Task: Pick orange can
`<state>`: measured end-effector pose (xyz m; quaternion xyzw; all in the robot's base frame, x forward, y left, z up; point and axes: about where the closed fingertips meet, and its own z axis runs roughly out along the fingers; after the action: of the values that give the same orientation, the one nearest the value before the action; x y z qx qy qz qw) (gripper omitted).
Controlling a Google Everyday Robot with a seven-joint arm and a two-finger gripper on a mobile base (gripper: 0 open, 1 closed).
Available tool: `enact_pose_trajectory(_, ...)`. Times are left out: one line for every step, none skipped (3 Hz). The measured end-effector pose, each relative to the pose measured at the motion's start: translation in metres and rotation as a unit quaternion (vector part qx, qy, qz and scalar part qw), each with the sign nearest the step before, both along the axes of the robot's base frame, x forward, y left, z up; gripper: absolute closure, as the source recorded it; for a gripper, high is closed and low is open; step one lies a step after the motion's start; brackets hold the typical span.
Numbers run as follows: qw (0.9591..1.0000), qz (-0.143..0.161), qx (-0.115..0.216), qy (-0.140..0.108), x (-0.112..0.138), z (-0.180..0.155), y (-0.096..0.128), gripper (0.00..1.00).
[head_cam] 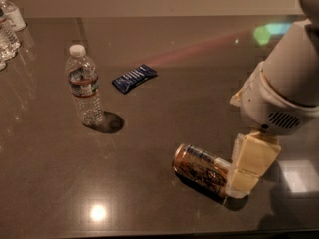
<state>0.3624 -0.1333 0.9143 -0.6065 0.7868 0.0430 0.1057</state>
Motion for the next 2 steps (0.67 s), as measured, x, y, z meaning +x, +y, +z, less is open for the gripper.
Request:
enact_pose_trajectory(1.0,-0.003,0.005,-0.004,-0.011,-0.01,0.013,0.0)
enact_pose_trajectory(0.9999,-0.006,0.005,-0.009,-0.017,-0.022,0.024,0.0)
